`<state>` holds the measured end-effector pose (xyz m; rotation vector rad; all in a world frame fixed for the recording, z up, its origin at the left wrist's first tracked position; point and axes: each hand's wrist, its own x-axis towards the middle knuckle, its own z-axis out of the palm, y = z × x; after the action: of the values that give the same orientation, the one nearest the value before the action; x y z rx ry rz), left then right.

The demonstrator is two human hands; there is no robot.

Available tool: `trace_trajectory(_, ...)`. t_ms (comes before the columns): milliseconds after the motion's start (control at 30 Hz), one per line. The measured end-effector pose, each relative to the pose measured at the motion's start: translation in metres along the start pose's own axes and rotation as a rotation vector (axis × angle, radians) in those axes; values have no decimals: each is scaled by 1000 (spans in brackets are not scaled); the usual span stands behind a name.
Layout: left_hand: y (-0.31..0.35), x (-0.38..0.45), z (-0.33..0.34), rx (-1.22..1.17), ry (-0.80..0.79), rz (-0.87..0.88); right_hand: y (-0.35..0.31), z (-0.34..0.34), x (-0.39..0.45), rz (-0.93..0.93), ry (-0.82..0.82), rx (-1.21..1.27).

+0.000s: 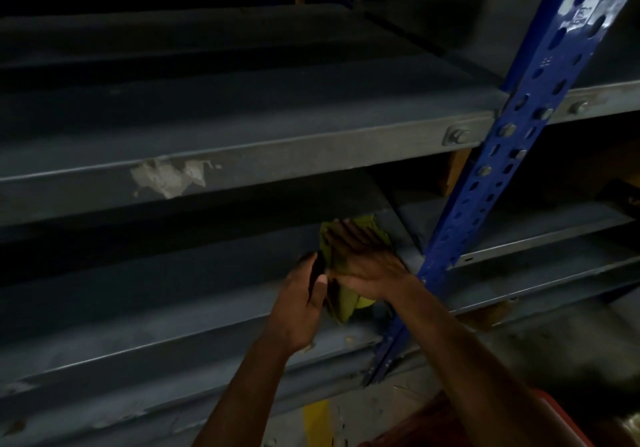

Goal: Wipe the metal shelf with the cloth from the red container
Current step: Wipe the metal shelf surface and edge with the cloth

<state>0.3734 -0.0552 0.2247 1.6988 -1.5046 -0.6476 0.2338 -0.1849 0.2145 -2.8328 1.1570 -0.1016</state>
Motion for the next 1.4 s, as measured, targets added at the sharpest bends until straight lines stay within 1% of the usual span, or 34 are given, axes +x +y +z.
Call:
trace_trajectory(67,3,-2,-2,57,-42,22,-4,2,-5,-88,4,-21)
trace_trajectory(133,1,-6,-5,164,-57,49,-9,6,-10,-121,35,-17)
trace_trajectory(200,-13,-12,-12,448,-11,127,-10,9,-12,-128,75,-11)
trace_trajectory(233,-22,-17,-16,588,6,140,-9,8,-13,-127,81,-17)
trace_trajectory(267,-29,-21,-20,684,17,129,-8,6,-14,-121,79,-23)
trace_trajectory(333,-37,-28,-26,759,11,86,-9,3,-15,-105,83,-34)
trace_trajectory(433,-39,-30,-24,808,1,65,-27,6,-17,-170,56,-57)
trace_trajectory(500,-40,-29,-25,832,-36,65,-37,14,-22,-230,49,-44)
trace_trajectory(567,-44,-29,-28,867,-61,91,-32,12,-26,-221,57,-41)
trace_trajectory(633,-46,-29,-30,896,-72,102,-17,8,-31,-137,82,-52)
trace_trajectory(700,-46,-28,-28,898,-59,94,-3,8,-33,11,125,-39)
trace_trajectory(767,-44,-28,-26,894,-57,82,-2,10,-26,155,144,-10)
trace_trajectory(800,-43,-28,-24,891,-56,80,-8,11,-18,182,131,1)
trace_trajectory(833,-44,-28,-24,885,-59,78,-18,12,-8,162,115,9)
trace_trajectory(900,-47,-28,-26,884,-64,88,-44,13,11,40,95,17)
trace_trajectory(967,-50,-30,-30,855,-50,123,-64,12,18,-72,116,37)
trace_trajectory(1033,-55,-34,-37,769,5,125,-62,15,15,-123,106,45)
trace_trajectory(1067,-57,-38,-42,758,46,107,-54,17,11,-118,99,34)
trace_trajectory(1100,-60,-41,-46,781,70,90,-44,17,9,-83,115,18)
trace_trajectory(1167,-66,-45,-52,856,42,66,-20,14,4,72,135,-17)
trace_trajectory(1333,-70,-42,-47,884,15,33,12,16,-13,448,-18,-43)
trace_trajectory(1400,-71,-42,-46,876,31,26,10,18,-17,515,-7,-51)
